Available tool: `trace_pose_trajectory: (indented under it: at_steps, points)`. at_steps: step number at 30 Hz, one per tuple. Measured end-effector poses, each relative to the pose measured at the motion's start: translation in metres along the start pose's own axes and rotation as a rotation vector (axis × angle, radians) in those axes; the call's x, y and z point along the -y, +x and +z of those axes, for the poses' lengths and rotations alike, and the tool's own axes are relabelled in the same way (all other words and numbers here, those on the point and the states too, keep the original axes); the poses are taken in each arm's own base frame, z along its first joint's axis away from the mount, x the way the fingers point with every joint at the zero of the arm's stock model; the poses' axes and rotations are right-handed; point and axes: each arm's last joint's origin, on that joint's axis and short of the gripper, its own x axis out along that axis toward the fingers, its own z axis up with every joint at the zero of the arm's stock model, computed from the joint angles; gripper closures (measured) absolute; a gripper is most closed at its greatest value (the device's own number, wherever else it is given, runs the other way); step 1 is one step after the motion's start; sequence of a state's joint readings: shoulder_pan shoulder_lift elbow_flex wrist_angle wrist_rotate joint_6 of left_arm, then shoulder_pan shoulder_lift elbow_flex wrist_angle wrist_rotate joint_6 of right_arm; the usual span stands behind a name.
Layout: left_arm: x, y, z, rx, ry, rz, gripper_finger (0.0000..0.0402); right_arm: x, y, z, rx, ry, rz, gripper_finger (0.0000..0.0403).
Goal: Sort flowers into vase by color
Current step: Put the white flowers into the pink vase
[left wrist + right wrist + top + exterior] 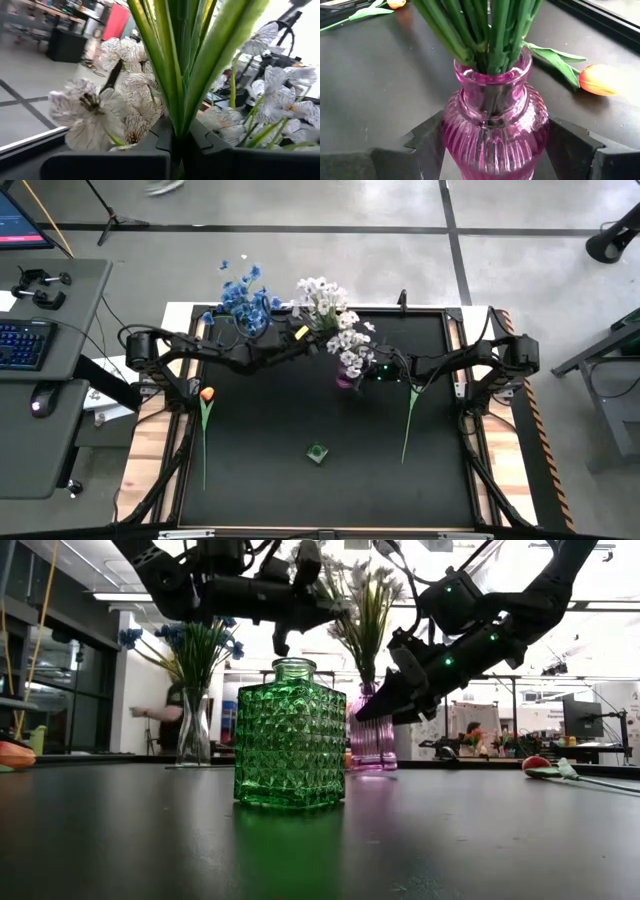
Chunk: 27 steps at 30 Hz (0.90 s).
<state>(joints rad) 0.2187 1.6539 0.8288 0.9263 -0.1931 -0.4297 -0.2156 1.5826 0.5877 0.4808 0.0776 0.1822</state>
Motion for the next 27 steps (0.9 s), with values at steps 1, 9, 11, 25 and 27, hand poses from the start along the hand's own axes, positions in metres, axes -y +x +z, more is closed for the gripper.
trace_pose_trajectory:
  at_steps: [1, 9, 11, 25, 27]
  points:
    - [-0.001, 0.000, 0.000, -0.006, -0.005, -0.015, 0.0401, 0.000, 0.000, 0.000, 0.000, 0.000, 0.000, 0.0135]
    - [0.008, -0.001, -0.005, -0.070, 0.057, -0.134, 0.0401, 0.000, 0.000, 0.001, 0.009, -0.002, 0.003, 0.0135]
    - [0.011, -0.002, -0.007, -0.078, 0.101, -0.144, 0.0401, 0.000, 0.000, 0.001, 0.010, -0.004, 0.003, 0.0134]
    - [0.005, 0.013, -0.038, -0.162, 0.166, -0.120, 0.0401, 0.000, 0.000, 0.001, 0.017, 0.001, 0.004, 0.0134]
    - [0.006, 0.017, -0.040, -0.167, 0.166, -0.122, 0.0401, 0.000, 0.000, 0.002, 0.017, 0.002, 0.003, 0.0134]
